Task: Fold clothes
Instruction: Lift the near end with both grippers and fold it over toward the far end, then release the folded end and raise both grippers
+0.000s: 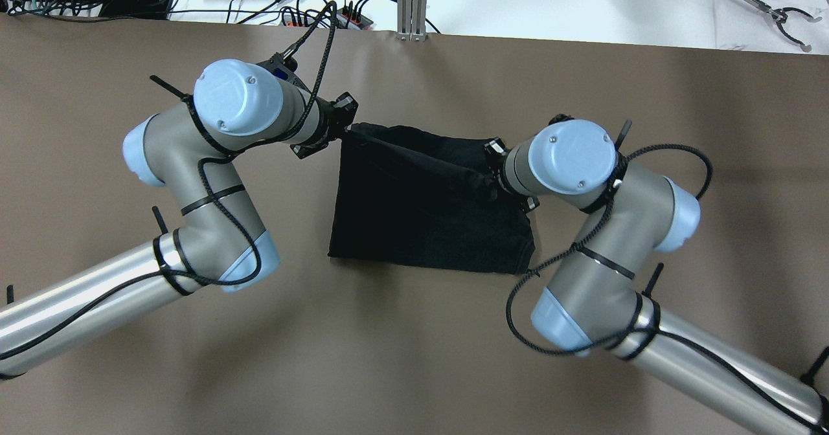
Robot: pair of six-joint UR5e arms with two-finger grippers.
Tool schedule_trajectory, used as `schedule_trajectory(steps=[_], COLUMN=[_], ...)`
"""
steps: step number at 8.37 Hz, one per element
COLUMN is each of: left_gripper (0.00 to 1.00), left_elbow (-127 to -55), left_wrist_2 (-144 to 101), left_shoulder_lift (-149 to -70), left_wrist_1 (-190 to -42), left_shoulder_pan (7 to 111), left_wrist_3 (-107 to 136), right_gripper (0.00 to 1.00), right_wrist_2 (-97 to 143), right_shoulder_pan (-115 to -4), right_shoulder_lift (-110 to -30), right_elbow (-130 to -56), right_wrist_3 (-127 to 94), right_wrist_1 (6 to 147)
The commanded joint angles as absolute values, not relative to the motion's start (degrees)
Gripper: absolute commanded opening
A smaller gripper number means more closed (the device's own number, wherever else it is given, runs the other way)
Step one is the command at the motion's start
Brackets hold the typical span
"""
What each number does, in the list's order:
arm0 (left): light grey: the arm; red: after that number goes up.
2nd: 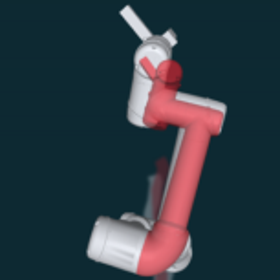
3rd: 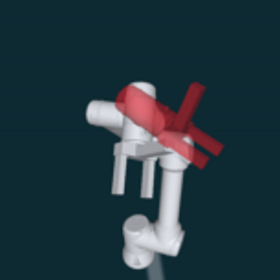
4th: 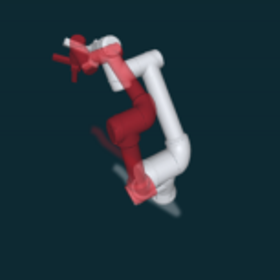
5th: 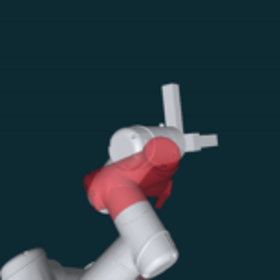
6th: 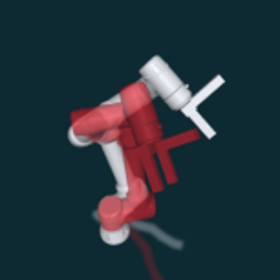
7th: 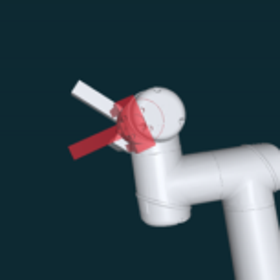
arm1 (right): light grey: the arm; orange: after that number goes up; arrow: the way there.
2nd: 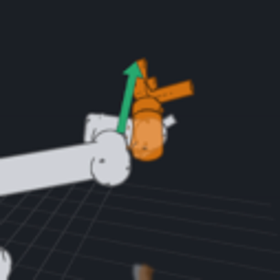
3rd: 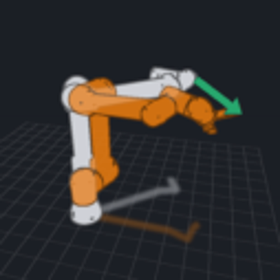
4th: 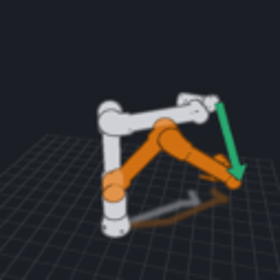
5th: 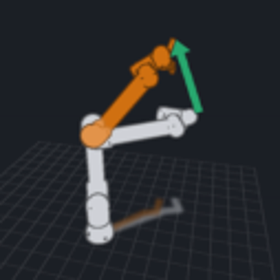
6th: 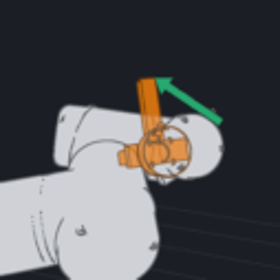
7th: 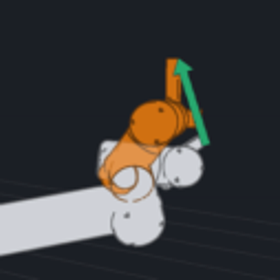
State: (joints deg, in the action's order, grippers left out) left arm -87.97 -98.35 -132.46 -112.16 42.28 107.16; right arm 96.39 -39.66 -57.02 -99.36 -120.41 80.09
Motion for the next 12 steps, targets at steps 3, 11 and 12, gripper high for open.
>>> schedule_trajectory(steps=[3,11,12], left_gripper=[0.94,0.94,0.94], left_elbow=[-53.6,-65.1,-65.0], left_wrist_2=[-93.3,-96.7,-100.1], left_shoulder_lift=[-144.9,-145.0,-144.9], left_wrist_1=[-136.1,-135.5,-135.5], left_shoulder_pan=[44.7,40.2,42.4], left_wrist_3=[97.6,100.6,100.5], right_gripper=[0.95,0.95,0.95], right_wrist_2=[100.5,102.4,99.1], right_shoulder_pan=[-49.4,-40.5,-37.0], right_shoulder_lift=[-42.8,-50.4,-50.8], right_elbow=[-70.1,-81.5,-80.8], right_wrist_3=[-94.7,-84.2,-74.9], right_wrist_1=[63.8,68.8,71.8])
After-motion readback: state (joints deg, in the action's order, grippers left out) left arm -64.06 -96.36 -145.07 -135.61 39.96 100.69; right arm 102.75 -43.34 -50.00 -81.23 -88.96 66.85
